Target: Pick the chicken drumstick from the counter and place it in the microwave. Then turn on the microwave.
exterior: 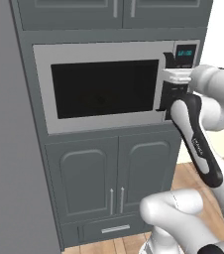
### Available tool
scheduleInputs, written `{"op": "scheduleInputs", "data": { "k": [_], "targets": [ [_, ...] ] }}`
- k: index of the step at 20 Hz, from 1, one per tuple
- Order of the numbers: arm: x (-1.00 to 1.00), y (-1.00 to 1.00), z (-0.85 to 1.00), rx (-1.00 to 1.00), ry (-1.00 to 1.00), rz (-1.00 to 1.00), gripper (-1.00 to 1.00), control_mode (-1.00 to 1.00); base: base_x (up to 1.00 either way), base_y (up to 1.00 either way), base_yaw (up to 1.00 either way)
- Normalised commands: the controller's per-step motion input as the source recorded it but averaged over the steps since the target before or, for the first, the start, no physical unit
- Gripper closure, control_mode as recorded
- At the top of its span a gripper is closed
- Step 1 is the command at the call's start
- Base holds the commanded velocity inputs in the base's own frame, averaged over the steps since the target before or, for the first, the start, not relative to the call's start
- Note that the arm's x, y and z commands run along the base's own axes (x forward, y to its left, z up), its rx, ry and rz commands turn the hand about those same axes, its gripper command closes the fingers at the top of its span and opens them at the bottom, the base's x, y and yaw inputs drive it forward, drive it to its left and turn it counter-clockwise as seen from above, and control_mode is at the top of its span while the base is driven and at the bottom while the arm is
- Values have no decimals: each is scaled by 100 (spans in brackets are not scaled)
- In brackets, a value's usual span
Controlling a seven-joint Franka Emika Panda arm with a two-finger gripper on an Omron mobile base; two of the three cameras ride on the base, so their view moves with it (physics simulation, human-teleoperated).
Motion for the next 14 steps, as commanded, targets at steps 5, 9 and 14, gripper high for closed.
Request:
{"op": "scheduleInputs", "data": {
  "k": [5,9,14],
  "targets": [
    [-3,-38,-34,0,0,0,100,-100,0,0,0],
    [0,-29,-36,0,0,0,100,-100,0,0,0],
    [0,-26,-33,0,0,0,100,-100,0,0,0]
  ]
}}
